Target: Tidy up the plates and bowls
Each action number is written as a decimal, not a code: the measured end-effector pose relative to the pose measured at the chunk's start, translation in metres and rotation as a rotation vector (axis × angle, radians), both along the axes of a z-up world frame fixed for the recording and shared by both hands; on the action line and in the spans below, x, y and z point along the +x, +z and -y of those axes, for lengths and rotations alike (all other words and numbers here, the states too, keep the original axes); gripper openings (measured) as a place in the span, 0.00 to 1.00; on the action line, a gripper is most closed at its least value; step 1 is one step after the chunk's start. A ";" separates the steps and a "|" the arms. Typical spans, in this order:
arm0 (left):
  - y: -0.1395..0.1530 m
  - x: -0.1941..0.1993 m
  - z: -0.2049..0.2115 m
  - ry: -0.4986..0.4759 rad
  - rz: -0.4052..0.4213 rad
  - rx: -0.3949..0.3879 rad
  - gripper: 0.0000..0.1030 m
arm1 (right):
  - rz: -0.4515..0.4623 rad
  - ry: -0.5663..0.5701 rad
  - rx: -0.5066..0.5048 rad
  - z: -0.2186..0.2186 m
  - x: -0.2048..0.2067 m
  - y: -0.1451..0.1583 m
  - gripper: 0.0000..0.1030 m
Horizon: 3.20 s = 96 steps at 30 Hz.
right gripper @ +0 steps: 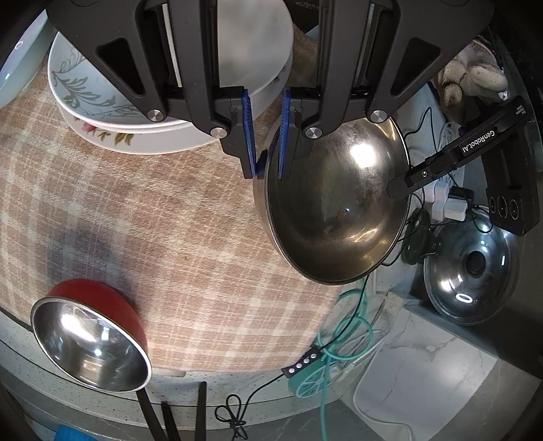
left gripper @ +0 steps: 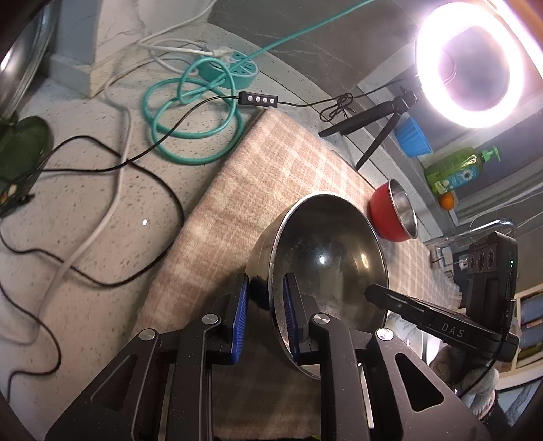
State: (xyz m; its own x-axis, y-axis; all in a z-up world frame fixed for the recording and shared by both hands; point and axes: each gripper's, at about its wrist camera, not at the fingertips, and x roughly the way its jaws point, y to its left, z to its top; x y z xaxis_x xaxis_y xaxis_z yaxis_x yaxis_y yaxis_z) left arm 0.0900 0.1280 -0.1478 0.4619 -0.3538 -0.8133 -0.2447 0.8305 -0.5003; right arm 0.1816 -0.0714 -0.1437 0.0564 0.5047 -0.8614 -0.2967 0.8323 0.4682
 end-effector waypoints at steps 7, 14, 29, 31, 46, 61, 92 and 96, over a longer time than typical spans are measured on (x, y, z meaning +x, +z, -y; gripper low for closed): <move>-0.005 0.013 0.005 -0.023 0.002 0.017 0.16 | 0.003 -0.021 -0.002 0.003 0.003 0.002 0.13; -0.007 0.015 0.004 -0.026 -0.004 0.016 0.16 | 0.003 -0.019 -0.001 0.003 0.004 0.002 0.14; -0.002 0.016 0.006 -0.040 -0.008 0.026 0.22 | 0.036 -0.029 -0.009 0.011 0.002 0.010 0.35; 0.001 0.015 0.005 -0.037 -0.001 0.024 0.23 | 0.043 -0.042 0.004 0.015 0.001 0.013 0.45; 0.032 0.010 0.021 -0.061 0.069 0.046 0.34 | 0.149 -0.106 0.038 0.058 -0.015 0.051 0.63; 0.071 0.032 0.048 -0.133 0.155 0.056 0.34 | 0.199 -0.287 0.100 0.140 -0.002 0.088 0.63; 0.004 0.207 0.158 -0.381 -0.060 0.037 0.31 | 0.051 -0.439 0.102 0.172 0.097 0.015 0.36; -0.004 0.215 0.161 -0.390 -0.082 0.035 0.27 | 0.035 -0.442 0.090 0.168 0.105 0.007 0.30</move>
